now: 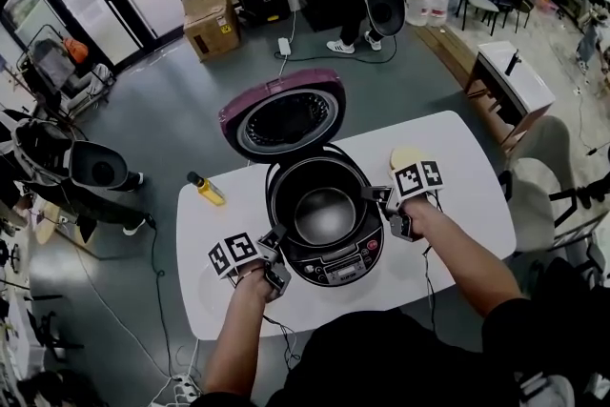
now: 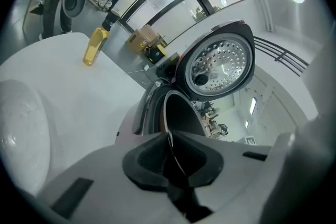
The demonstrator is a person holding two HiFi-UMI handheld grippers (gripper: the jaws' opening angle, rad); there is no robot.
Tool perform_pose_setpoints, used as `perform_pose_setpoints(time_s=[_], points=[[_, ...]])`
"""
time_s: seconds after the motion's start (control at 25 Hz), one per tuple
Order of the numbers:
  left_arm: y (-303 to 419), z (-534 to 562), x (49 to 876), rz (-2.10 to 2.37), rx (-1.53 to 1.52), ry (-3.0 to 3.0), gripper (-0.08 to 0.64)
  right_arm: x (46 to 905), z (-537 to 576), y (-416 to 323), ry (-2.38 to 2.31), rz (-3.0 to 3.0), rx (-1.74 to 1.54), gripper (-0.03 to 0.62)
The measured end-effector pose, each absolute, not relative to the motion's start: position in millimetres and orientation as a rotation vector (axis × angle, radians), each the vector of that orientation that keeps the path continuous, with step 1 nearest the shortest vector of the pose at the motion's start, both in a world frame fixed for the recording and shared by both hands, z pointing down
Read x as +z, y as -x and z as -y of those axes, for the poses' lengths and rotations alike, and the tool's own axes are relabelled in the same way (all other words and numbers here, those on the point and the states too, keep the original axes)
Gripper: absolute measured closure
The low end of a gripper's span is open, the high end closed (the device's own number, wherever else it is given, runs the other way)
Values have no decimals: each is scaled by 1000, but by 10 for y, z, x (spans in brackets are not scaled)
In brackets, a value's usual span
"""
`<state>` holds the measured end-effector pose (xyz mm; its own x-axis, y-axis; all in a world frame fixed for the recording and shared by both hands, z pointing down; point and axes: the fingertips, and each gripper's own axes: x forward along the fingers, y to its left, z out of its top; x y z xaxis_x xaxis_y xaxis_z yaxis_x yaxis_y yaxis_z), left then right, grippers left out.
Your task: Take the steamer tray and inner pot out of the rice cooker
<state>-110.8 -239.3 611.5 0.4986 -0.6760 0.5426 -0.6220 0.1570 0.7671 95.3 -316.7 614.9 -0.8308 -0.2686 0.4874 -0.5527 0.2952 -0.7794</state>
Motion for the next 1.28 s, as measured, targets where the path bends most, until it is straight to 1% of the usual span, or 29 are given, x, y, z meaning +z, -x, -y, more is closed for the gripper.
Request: perform_pose_setpoints(time_s=[0.12,0.28,0.48,0.72,0.96,1.12,1.28], points=[[1057,2356,6071,1198,-24,-1552,546,6132,3153,-983,-742,2309,1542,569],[987,2364,5806,1250,-39,-1630,543,5914,3173,-1039,-736,2381,1533,571],[1033,2289,5237,1260,-97,-1757,535,5361,3025,-1013,-672,2550,1525,563],[973,2266,4559,1276,-115,-1939,535,4729,2890,-1105,-706,2710,1392,561],[592,2384,4306,1230,-92,-2067,537,4445,2842,-1585,-946,2778,1196,560],[207,2563,4266,1154,-83,-2127,535,4376,2847,-2011,-1147,2766,1173,560],[-367,2685,4344,1058,-50,-2172,537,4418,2760,-2605,-1309,2726,1163,561]])
